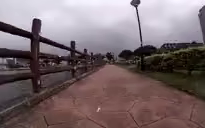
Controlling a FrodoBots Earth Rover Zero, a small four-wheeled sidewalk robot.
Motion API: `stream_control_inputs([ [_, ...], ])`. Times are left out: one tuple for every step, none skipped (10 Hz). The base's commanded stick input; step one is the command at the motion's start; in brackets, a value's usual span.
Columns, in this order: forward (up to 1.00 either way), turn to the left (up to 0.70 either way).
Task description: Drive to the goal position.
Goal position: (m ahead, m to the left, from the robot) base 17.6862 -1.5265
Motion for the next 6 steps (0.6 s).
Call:
stream_control_inputs([
  [1.00,0.00],
  [1.00,0.00],
  [1.00,0.00],
  [1.00,0.00],
  [1.00,0.00],
  [1.00,0.00],
])
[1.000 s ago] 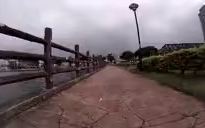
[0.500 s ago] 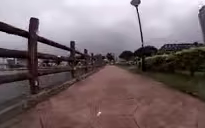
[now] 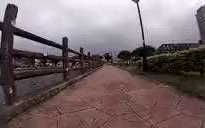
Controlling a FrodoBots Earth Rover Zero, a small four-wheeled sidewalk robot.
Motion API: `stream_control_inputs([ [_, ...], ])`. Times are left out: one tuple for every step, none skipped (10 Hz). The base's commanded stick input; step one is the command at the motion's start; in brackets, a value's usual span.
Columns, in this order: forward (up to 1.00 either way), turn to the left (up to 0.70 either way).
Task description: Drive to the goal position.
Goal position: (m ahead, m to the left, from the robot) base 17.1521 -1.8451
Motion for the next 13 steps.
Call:
stream_control_inputs([
  [1.00,0.00],
  [1.00,0.00],
  [1.00,0.00],
  [1.00,0.00],
  [1.00,0.00],
  [1.00,0.00],
  [1.00,0.00],
  [1.00,0.00],
  [1.00,0.00],
  [1.00,0.00],
  [1.00,0.00],
  [1.00,0.00],
  [1.00,0.00],
])
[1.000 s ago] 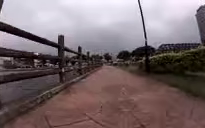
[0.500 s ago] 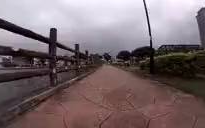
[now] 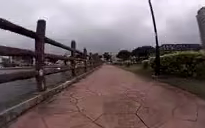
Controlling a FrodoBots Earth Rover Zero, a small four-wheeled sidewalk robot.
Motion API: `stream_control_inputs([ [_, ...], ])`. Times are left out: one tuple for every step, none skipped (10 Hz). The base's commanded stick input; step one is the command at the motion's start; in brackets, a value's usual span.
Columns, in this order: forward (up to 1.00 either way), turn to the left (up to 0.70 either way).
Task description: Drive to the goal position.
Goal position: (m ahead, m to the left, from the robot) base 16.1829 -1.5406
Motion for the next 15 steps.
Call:
stream_control_inputs([
  [1.00,0.00],
  [1.00,0.00],
  [1.00,0.00],
  [1.00,0.00],
  [1.00,0.00],
  [1.00,0.00],
  [1.00,0.00],
  [1.00,0.00],
  [1.00,0.00],
  [1.00,0.00],
  [1.00,0.00],
  [1.00,0.00],
  [1.00,0.00],
  [1.00,0.00],
  [1.00,0.00],
])
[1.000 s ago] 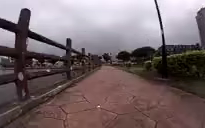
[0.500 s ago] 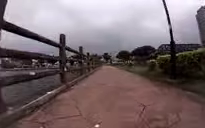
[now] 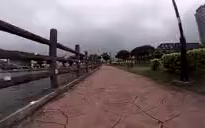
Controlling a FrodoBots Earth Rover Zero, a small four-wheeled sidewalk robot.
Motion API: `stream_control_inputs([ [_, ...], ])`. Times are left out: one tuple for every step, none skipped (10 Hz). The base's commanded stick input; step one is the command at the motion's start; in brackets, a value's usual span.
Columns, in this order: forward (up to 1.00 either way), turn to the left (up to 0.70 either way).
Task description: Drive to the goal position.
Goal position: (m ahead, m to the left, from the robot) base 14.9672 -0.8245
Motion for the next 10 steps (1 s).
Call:
stream_control_inputs([
  [1.00,0.00],
  [1.00,0.00],
  [1.00,0.00],
  [1.00,0.00],
  [1.00,0.00],
  [1.00,-0.19],
  [1.00,-0.39],
  [1.00,-0.17],
  [1.00,0.00],
  [1.00,0.00],
])
